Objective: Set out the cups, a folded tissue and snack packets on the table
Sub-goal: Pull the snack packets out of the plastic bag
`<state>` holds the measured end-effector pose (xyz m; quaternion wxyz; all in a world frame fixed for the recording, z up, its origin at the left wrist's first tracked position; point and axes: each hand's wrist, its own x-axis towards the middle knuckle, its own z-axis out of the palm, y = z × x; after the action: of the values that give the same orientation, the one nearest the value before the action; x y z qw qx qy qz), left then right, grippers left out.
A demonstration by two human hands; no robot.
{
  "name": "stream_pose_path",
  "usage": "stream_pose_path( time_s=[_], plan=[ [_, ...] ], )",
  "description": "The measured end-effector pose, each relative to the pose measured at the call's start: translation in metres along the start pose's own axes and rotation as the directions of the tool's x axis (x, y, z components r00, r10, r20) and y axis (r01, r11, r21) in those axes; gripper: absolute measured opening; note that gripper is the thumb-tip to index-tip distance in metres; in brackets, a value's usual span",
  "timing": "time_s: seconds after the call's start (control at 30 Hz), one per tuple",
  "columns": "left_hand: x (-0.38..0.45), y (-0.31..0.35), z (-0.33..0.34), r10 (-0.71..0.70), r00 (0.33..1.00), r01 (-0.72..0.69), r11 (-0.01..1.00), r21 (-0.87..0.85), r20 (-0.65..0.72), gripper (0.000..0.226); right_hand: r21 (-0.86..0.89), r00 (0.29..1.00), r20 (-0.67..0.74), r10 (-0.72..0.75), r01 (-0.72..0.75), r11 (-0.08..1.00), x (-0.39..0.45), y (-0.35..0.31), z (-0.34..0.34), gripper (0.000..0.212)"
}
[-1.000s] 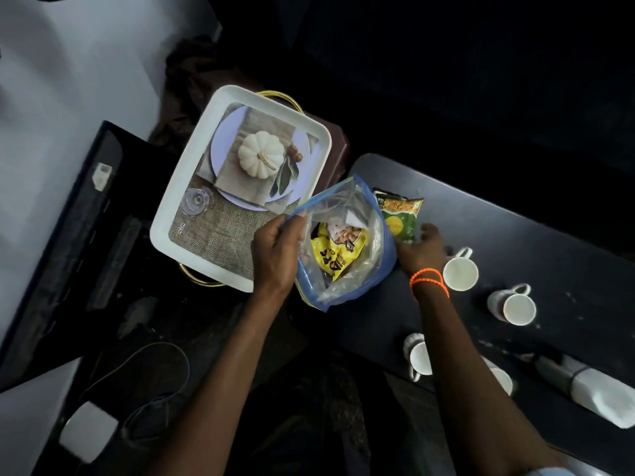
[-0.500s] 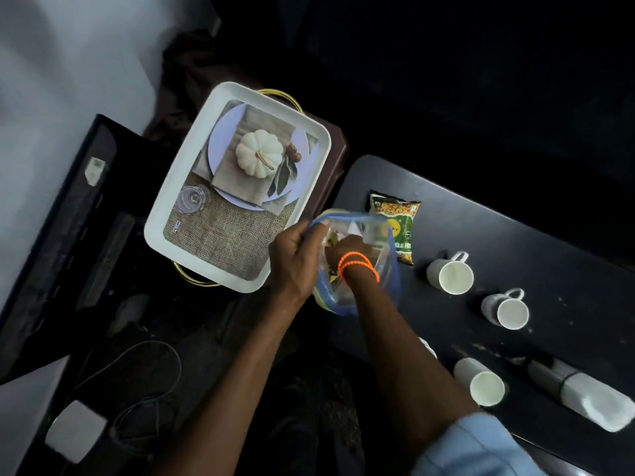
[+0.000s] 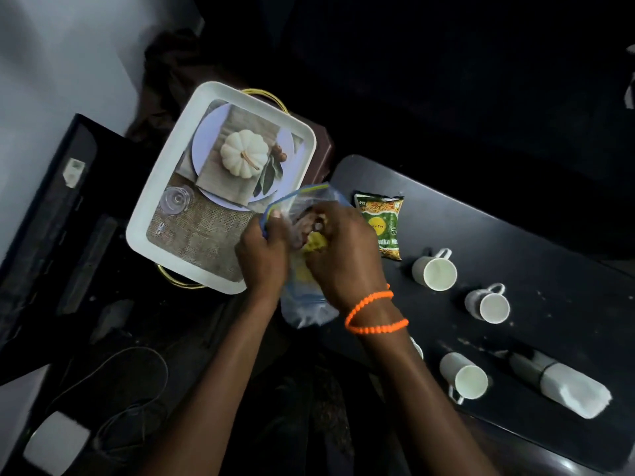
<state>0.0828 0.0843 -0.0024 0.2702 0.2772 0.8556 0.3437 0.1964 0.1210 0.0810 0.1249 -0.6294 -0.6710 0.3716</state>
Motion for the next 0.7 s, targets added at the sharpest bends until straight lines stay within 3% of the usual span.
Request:
stream_pose_path(
  time_s=[0.07,0.17,0.27,0.3,0.37,0.53,0.57,0.63,0.7],
  plan=[
    [0.009,-0.003,-0.007,-0.023,0.999,0.023,1.0,0.013,0.048,0.027,0.081,0.98,-0.076,-0.184,0.19,0.978,-0.013,-0.017,-0.035,0.051],
    [0.022,0.002,-0.02,-0.2,0.97,0.222,0.96,-0.168,0.14,0.028,0.387,0.933,-0.311,-0.18,0.297,0.873,-0.029,-0.019,-0.085,0.062],
    [0.033,0.016,-0.039,-0.381,0.851,0.52,0.705,-0.483,0.361,0.038,0.408,0.872,-0.487,-0.039,0.267,0.873,-0.026,0.022,-0.099,0.057],
    [0.035,0.022,-0.046,-0.369,0.817,0.571,0.626,-0.531,0.443,0.044,0.406,0.885,-0.465,0.021,0.192,0.894,-0.025,0.041,-0.092,0.057],
    [0.04,0.034,-0.056,-0.278,0.811,0.569,0.575,-0.588,0.514,0.046,0.384,0.931,-0.345,0.115,0.028,0.923,-0.022,0.082,-0.06,0.057],
    [0.051,0.077,-0.053,-0.129,0.848,0.504,0.499,-0.705,0.515,0.033,0.206,0.972,-0.065,0.226,-0.209,0.956,-0.024,0.163,0.033,0.066],
    [0.049,0.087,-0.047,-0.14,0.846,0.504,0.525,-0.686,0.515,0.029,0.151,0.969,-0.023,0.247,-0.241,0.959,-0.025,0.169,0.041,0.069],
    [0.044,0.103,-0.031,-0.114,0.832,0.494,0.597,-0.632,0.543,0.02,0.066,0.973,-0.06,0.224,-0.22,0.973,-0.026,0.179,0.05,0.07],
    [0.031,0.115,-0.011,-0.064,0.799,0.48,0.667,-0.57,0.598,0.04,0.117,0.952,-0.213,0.22,-0.198,0.973,-0.029,0.182,0.041,0.058]
  ],
)
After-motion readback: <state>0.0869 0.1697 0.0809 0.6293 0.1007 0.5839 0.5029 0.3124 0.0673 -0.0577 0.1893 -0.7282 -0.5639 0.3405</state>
